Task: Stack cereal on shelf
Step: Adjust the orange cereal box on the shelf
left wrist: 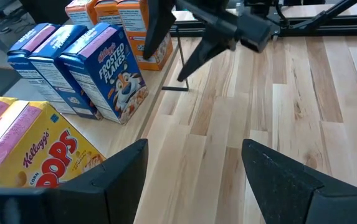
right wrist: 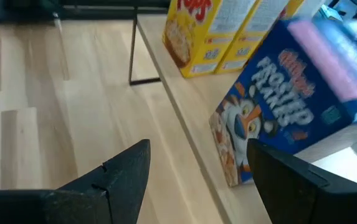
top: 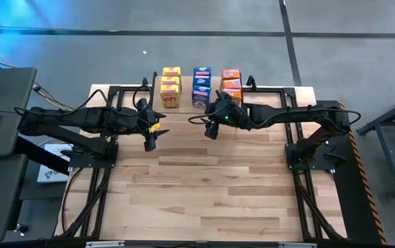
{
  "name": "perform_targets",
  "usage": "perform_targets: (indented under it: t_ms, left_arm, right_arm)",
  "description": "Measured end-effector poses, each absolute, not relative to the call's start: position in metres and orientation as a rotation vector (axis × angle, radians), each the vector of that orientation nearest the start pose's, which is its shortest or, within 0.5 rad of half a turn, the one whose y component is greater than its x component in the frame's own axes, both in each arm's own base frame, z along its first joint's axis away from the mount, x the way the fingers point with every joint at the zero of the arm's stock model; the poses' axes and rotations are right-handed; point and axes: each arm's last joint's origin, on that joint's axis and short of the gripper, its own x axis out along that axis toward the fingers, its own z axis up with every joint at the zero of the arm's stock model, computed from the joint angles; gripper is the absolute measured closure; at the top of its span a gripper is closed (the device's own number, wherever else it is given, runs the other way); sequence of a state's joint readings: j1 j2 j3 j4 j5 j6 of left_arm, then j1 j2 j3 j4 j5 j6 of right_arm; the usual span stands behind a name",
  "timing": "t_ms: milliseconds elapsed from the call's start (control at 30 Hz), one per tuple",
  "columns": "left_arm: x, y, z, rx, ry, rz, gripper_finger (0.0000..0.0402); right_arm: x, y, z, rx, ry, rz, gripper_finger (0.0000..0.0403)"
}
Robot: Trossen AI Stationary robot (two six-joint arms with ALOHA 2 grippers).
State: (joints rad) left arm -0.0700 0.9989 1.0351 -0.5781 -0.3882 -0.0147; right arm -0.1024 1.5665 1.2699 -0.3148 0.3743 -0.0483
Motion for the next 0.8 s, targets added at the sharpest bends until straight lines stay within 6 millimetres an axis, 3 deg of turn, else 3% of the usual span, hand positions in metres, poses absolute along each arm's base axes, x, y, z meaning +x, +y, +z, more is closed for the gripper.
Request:
perform_targets:
  t_ms: [267, 800]
  left_arm:
    - [0.2011, -0.0031, 0.3456, 0.109, 0.528, 0.314, 0.0151]
    - [0.2011, -0.0032, 0.3456, 0.109, 0.528, 0.314, 0.0151]
  right_arm:
    - [0.3452, -0.0472, 0.2891, -0.109, 0.591, -0.501, 0.0143]
    - [0.3455, -0.0553, 0.2897, -0.11, 0.554, -0.537, 0.0143]
